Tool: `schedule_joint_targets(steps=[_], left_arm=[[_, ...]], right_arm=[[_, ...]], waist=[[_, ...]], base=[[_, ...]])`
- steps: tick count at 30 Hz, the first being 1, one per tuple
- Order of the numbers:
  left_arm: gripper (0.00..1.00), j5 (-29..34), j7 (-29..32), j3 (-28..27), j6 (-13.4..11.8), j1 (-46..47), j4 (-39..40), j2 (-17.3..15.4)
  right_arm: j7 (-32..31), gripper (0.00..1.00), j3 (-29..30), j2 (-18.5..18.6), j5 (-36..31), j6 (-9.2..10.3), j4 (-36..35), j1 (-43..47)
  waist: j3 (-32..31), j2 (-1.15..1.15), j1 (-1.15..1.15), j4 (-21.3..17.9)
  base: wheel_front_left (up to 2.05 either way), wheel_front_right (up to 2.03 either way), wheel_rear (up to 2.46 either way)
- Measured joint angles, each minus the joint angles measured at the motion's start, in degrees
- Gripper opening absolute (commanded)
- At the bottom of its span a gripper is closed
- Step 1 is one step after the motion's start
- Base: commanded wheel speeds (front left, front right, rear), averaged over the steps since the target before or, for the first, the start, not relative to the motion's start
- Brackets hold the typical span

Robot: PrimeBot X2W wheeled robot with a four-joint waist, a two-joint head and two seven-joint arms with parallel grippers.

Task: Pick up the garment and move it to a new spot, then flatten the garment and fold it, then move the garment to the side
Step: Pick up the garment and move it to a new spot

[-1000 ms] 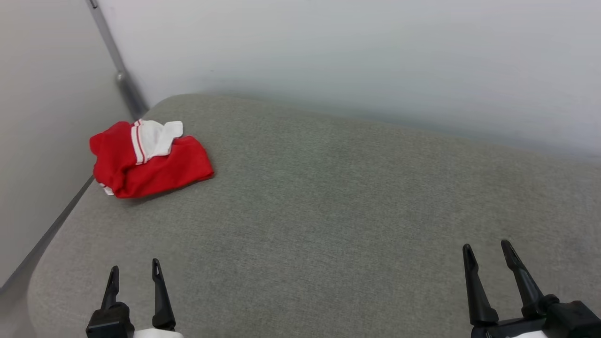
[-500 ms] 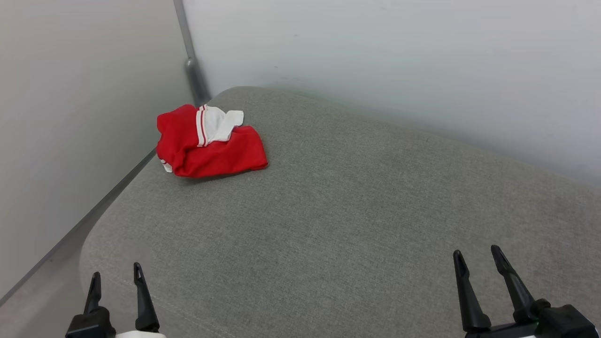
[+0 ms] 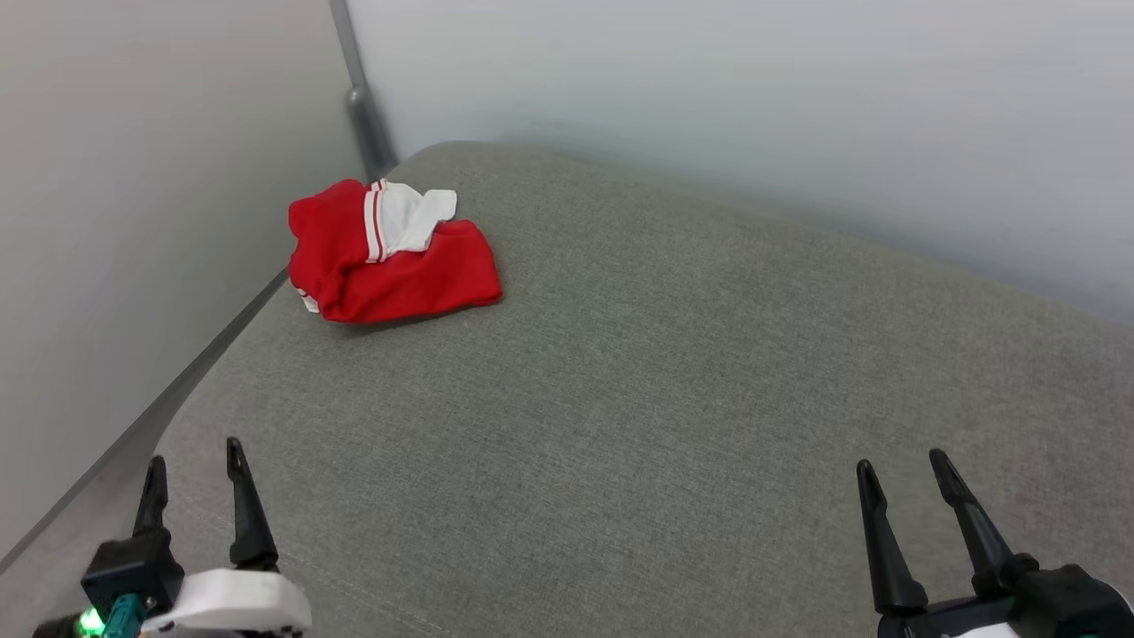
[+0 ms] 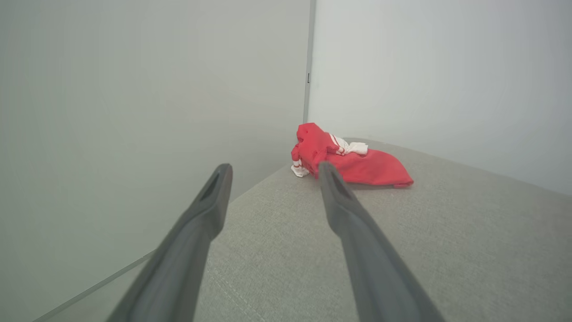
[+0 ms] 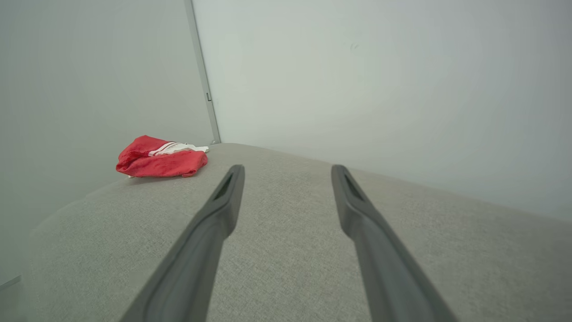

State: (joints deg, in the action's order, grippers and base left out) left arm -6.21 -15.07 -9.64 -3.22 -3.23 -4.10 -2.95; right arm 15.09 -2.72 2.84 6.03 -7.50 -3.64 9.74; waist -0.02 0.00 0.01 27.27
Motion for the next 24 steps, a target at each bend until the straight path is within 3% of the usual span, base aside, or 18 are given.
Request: schedule_joint_targets(steps=[11, 19, 24], left_arm=[[1.0, -1.8, 0.0, -5.6, 4.8, 19.6, -3.1, -4.7], [1.0, -5.8, 0.0, -8.8, 7.7, 35.9, -8.8, -10.8], [1.0, -8.3, 1.1, -9.8, 9.1, 44.9, -16.0, -17.5]], right_arm=[[0.0, 1.0, 2.0, 0.0, -5.5, 0.0, -3.5, -5.7], [0.0, 1.0, 4.7, 0.0, -8.5, 0.0, -8.3, -9.5], [0.0, 1.0, 5.0, 0.0, -10.1, 0.0, -11.6, -11.3]], waist=[[8.9, 0.0, 0.0, -3.6], [18.4, 0.0, 0.01, -6.8], [23.5, 0.0, 0.01, -8.9]], base=[[0.0, 0.0, 0.0], [0.0, 0.0, 0.0], [0.0, 0.0, 0.0]])
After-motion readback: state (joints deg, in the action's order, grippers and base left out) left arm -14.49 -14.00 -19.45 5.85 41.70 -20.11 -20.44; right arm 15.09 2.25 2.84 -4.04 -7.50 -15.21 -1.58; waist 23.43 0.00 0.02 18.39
